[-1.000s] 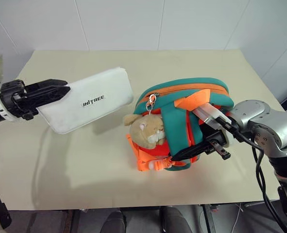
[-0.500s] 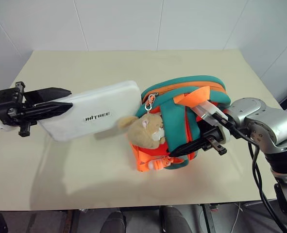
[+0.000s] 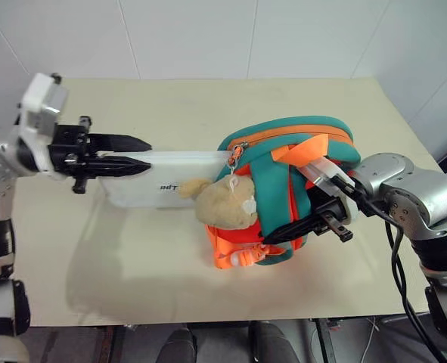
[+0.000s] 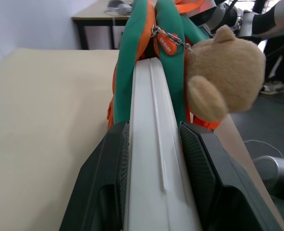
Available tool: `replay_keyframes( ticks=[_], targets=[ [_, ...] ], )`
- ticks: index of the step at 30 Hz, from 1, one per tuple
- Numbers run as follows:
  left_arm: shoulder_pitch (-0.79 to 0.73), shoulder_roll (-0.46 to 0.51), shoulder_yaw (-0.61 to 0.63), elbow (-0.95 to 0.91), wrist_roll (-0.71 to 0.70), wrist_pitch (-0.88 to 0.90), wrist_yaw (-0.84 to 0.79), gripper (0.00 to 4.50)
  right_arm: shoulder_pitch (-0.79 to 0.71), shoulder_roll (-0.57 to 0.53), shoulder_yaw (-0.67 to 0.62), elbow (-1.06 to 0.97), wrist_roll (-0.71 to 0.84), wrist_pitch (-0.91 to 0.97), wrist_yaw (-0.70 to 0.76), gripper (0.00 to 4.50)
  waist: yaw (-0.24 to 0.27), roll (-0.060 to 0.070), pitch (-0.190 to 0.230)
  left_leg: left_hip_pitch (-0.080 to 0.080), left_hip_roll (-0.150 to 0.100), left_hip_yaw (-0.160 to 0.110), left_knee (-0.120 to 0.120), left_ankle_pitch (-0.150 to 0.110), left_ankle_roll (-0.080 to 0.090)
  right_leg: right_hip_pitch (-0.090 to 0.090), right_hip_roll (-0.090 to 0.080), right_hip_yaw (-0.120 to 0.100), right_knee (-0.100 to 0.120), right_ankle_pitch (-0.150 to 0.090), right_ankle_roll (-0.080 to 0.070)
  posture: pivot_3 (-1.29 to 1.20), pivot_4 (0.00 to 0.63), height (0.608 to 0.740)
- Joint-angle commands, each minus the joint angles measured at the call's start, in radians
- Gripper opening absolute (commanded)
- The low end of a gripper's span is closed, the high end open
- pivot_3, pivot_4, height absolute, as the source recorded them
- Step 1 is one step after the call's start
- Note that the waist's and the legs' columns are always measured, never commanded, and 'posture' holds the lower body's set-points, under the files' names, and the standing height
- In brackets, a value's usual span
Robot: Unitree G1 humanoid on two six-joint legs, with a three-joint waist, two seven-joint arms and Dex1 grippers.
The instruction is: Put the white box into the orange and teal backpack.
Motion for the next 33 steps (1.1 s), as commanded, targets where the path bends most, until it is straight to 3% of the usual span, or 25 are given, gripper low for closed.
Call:
replay_keyframes(
  ticks=[1,11,16,29,33],
  targets=[
    [-0.119,-0.04,-0.08,0.042,0.076,-0.032,-0.013,1.36,-0.001,0.011,-0.015,-0.018,0.006,-0.003,0.009,0.56,0.0,0.0,0.0,0.0,0.0,0.0,0.0,0.0,0.0,0.0,0.0,0.0,0.0,0.0,0.0,0.0,0.15,0.74],
    [-0.292,-0.246,-0.206,0.092,0.193,-0.007,0.068,1.36,0.023,0.038,-0.018,-0.035,-0.002,-0.01,-0.015,0.56,0.0,0.0,0.0,-0.001,0.0,0.0,0.005,0.0,0.0,0.001,0.0,0.0,0.0,0.001,0.001,0.0,0.15,0.74],
    [-0.342,-0.376,-0.223,0.162,0.25,0.014,0.207,1.36,0.024,0.054,-0.021,-0.038,-0.003,-0.01,-0.032,0.56,0.003,0.0,0.0,-0.001,-0.001,0.0,0.009,0.0,0.0,0.002,0.0,0.0,0.001,0.002,0.003,0.0,0.15,0.74],
    [-0.219,-0.522,-0.204,0.092,0.247,0.004,0.314,1.36,0.047,0.076,-0.036,-0.064,0.008,-0.003,-0.072,0.56,0.014,0.0,0.0,-0.002,-0.002,-0.001,0.011,0.0,0.0,0.004,-0.001,0.0,0.0,0.003,0.004,0.0,0.15,0.74],
    [-0.194,-0.547,-0.241,0.111,0.296,-0.094,0.31,1.36,0.048,0.084,-0.036,-0.064,0.007,-0.005,-0.076,0.56,0.025,0.0,0.0,-0.001,-0.002,-0.001,0.011,0.0,0.0,0.004,-0.001,0.0,0.0,0.004,0.004,0.0,0.15,0.74]
  ],
)
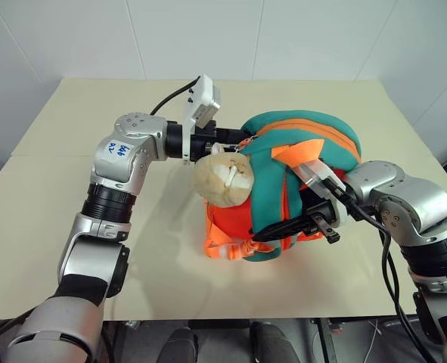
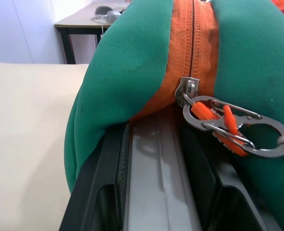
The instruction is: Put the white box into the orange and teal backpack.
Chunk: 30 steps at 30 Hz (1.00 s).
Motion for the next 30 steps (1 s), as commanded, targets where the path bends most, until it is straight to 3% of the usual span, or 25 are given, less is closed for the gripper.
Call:
replay_keyframes(
  ticks=[1,18,26,30],
  targets=[
    [0.018,-0.049,-0.038,0.021,0.051,-0.108,0.021,1.36,0.0,0.019,0.002,-0.042,0.011,-0.005,0.0,0.56,0.003,0.0,0.0,0.0,0.0,0.0,0.0,0.0,0.0,0.0,0.0,0.0,0.0,0.0,0.0,0.0,0.15,0.74],
    [0.071,-0.21,-0.047,0.232,0.173,-0.396,0.121,1.36,0.001,0.038,-0.004,-0.053,0.009,-0.005,-0.017,0.56,0.032,0.0,0.0,0.004,-0.001,-0.002,0.004,-0.002,0.004,0.012,0.0,-0.002,-0.013,0.006,0.001,0.0,0.15,0.74],
    [0.06,-0.064,-0.015,0.031,0.101,-0.146,0.034,1.36,0.003,0.028,-0.015,-0.056,0.009,-0.003,-0.026,0.56,0.021,0.001,0.0,0.006,0.0,-0.003,0.001,-0.002,0.005,0.013,0.001,-0.002,-0.012,0.007,0.001,0.0,0.15,0.74],
    [0.051,-0.044,0.0,0.014,0.099,-0.13,0.059,1.36,-0.002,0.032,-0.015,-0.042,0.002,-0.01,-0.025,0.56,0.004,0.001,0.001,0.006,0.0,-0.002,-0.001,-0.002,0.005,0.013,0.001,-0.002,-0.011,0.007,0.001,0.0,0.15,0.74]
  ],
)
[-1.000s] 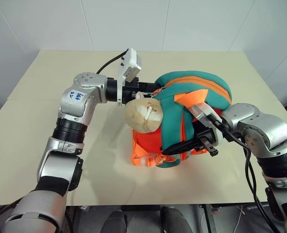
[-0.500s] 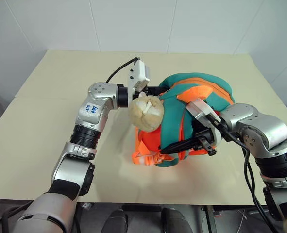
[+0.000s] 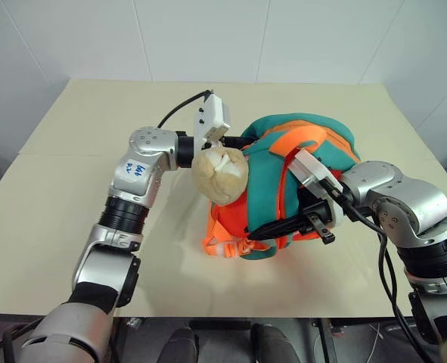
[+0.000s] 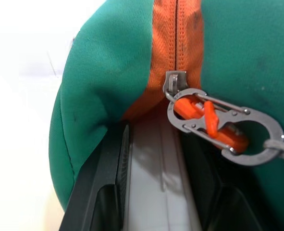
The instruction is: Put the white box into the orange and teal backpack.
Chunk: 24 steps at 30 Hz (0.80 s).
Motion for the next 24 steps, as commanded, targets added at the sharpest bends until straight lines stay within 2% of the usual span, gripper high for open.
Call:
replay_keyframes(
  ticks=[1,7,10,12,21,24],
  targets=[
    [-0.004,-0.009,0.001,0.0,0.008,0.017,0.042,1.7,-0.008,0.014,0.001,-0.013,0.002,-0.014,0.004,0.56,-0.004,0.0,0.0,0.0,0.0,0.0,0.0,0.0,0.0,0.0,0.0,0.0,0.0,0.0,0.0,0.0,0.15,0.74],
    [0.025,-0.063,-0.021,-0.016,0.016,0.032,0.091,3.35,-0.029,0.034,0.006,0.009,-0.013,-0.022,0.008,0.56,-0.001,0.0,0.0,0.0,0.0,0.0,0.0,0.0,0.0,0.0,0.0,0.0,-0.001,0.0,0.0,0.0,0.15,0.74],
    [0.036,-0.05,-0.034,-0.071,0.01,0.061,0.075,3.9,-0.03,0.034,0.005,0.01,-0.015,-0.021,0.009,0.56,-0.001,0.0,0.0,0.0,0.0,0.0,0.0,0.0,0.0,0.0,0.0,0.0,-0.001,0.0,0.0,0.0,0.15,0.74],
    [0.033,-0.023,-0.029,-0.105,-0.003,0.099,0.062,4.46,-0.03,0.033,0.003,0.01,-0.016,-0.019,0.009,0.56,-0.002,0.0,0.0,0.0,0.0,0.0,0.0,0.0,0.0,0.0,0.0,0.0,-0.001,0.0,0.0,0.0,0.15,0.74],
    [0.065,0.12,-0.028,-0.25,-0.046,0.34,0.047,4.49,-0.027,0.031,0.001,0.01,-0.019,-0.019,0.009,0.56,-0.011,0.001,0.001,-0.001,0.001,0.001,-0.003,0.0,-0.001,-0.002,0.0,0.0,-0.002,0.0,0.0,0.0,0.15,0.74],
    [0.071,0.131,-0.017,-0.269,-0.053,0.341,0.058,4.49,-0.03,0.032,0.003,0.017,-0.024,-0.023,0.011,0.56,-0.01,0.001,0.001,-0.001,0.001,0.001,-0.003,0.0,0.0,-0.002,0.0,0.0,-0.002,0.0,-0.001,0.0,0.15,0.74]
  ],
)
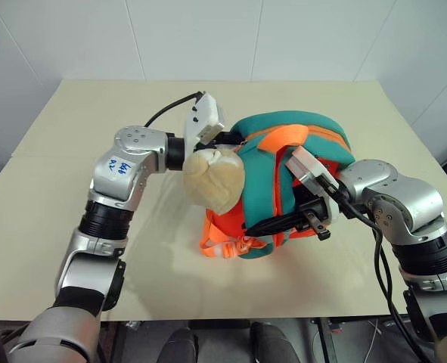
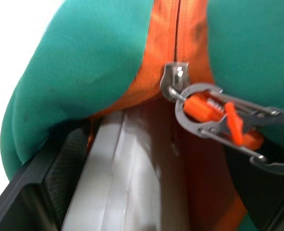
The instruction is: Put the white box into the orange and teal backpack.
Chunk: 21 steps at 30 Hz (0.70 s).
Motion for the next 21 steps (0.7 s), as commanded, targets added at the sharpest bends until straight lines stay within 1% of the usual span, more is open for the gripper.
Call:
replay_keyframes(
  ticks=[1,4,7,11,14,16,21],
  targets=[
    [0.024,0.003,-0.003,-0.021,-0.019,0.017,0.006,4.49,-0.016,0.005,0.002,-0.011,-0.001,-0.016,0.009,0.56,0.003,0.0,0.0,0.0,0.0,0.0,0.0,0.0,0.0,0.0,0.0,0.0,0.0,0.0,0.0,0.0,0.15,0.74],
    [0.036,0.001,-0.014,-0.03,-0.014,0.001,0.007,4.49,-0.021,0.009,0.003,-0.005,-0.005,-0.018,0.012,0.56,0.006,0.0,0.0,0.0,0.0,0.0,0.0,0.0,0.0,0.0,0.0,0.0,0.0,0.0,0.0,0.0,0.15,0.74],
    [0.039,0.001,-0.024,-0.028,-0.013,0.014,0.012,3.9,-0.023,0.01,0.003,-0.001,-0.008,-0.02,0.013,0.56,0.005,0.0,0.0,0.0,0.0,0.0,0.0,0.0,-0.001,0.0,0.0,0.0,0.0,0.0,0.0,0.0,0.15,0.74],
    [0.043,0.003,-0.043,-0.012,0.004,0.013,0.019,2.74,-0.024,0.009,0.002,0.001,-0.01,-0.019,0.011,0.56,0.005,0.0,0.0,0.0,0.0,0.0,0.0,0.0,-0.001,0.0,0.0,0.0,-0.001,0.0,0.0,0.0,0.15,0.74],
    [0.041,-0.021,-0.053,0.003,0.001,0.007,0.024,1.85,-0.023,0.009,0.001,0.001,-0.01,-0.019,0.011,0.56,0.006,0.0,0.0,0.0,0.0,0.0,0.0,0.0,-0.001,0.0,0.0,0.0,-0.001,0.0,0.0,0.0,0.15,0.74],
    [0.037,-0.04,-0.057,0.013,0.004,0.0,0.034,1.44,-0.023,0.01,0.001,0.0,-0.012,-0.019,0.01,0.56,0.007,0.0,0.0,0.0,0.0,0.0,0.0,0.0,-0.001,0.0,0.0,0.0,-0.001,0.0,0.0,0.0,0.15,0.74],
    [0.009,-0.122,-0.048,0.08,0.015,-0.041,0.078,1.42,-0.028,0.016,0.0,0.004,-0.014,-0.019,0.008,0.56,0.012,0.0,0.0,0.0,-0.001,0.0,0.001,0.0,-0.001,0.001,-0.001,0.0,-0.002,0.0,0.0,0.0,0.15,0.74]
  ],
)
